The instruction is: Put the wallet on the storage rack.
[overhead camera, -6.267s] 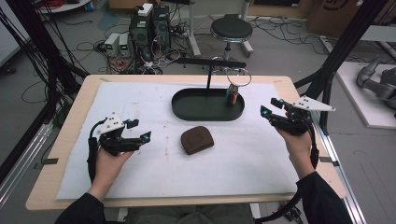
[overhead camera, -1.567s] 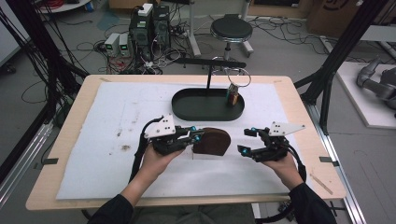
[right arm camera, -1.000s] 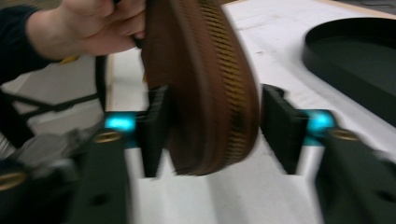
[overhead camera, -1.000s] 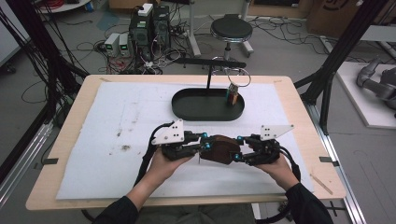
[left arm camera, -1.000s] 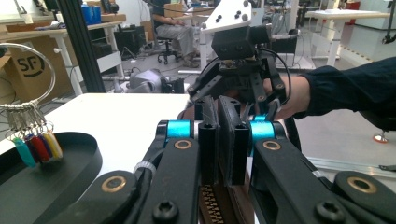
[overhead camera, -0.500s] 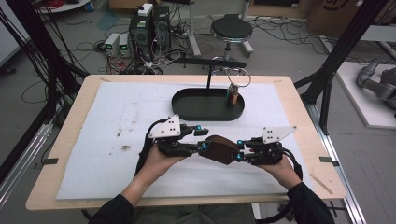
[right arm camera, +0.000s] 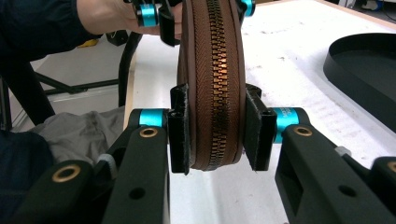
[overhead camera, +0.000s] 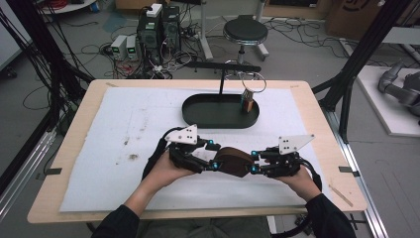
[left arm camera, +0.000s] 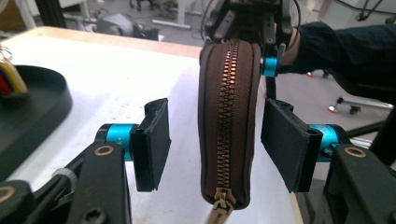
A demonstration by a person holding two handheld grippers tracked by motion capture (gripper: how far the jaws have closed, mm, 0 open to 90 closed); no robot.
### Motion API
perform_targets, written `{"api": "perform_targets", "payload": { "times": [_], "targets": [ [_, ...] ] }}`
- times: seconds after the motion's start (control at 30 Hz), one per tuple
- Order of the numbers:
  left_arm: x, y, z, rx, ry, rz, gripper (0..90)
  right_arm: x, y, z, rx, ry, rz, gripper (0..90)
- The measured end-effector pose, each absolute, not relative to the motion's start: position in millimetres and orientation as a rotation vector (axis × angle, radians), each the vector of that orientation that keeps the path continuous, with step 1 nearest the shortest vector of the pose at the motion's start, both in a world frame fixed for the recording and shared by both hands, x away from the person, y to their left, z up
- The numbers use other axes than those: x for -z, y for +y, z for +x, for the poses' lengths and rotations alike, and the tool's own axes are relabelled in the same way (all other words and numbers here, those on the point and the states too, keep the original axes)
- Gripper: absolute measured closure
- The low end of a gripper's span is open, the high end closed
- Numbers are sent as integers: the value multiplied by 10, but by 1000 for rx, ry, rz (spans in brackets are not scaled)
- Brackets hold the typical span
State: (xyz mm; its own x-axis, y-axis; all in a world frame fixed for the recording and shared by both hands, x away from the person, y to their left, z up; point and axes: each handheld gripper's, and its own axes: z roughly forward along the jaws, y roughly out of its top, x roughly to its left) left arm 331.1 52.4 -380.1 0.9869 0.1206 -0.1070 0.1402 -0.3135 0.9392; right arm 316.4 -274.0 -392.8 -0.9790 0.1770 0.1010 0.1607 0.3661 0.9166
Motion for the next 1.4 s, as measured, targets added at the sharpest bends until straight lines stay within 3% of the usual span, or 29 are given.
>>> {"api": "perform_targets", "payload": {
  "times": [0.2,0.33,0.6,0.77,0.9,1.13,1.4],
  "targets": [
    [3819,508,3304,59,155,1912,609,3936,-2724,3162,-1716,2598,311,678],
    [3811,528,3316,76,141,1902,657,3936,-2722,3162,-1721,2597,298,675],
    [3792,532,3303,57,116,1876,688,3919,-2741,3161,-1738,2562,290,635],
    [3768,585,3327,18,141,1853,692,3897,-2830,3190,-1758,2503,379,503],
    [3748,652,3366,-46,191,1835,694,3864,-2974,3223,-1743,2413,479,521],
    [3738,757,3453,-195,311,1793,694,3862,-3197,3279,-1619,2210,773,413],
    [3788,857,3637,-354,450,1726,696,3883,-3342,3325,-1526,2081,938,404]
  ]
}}
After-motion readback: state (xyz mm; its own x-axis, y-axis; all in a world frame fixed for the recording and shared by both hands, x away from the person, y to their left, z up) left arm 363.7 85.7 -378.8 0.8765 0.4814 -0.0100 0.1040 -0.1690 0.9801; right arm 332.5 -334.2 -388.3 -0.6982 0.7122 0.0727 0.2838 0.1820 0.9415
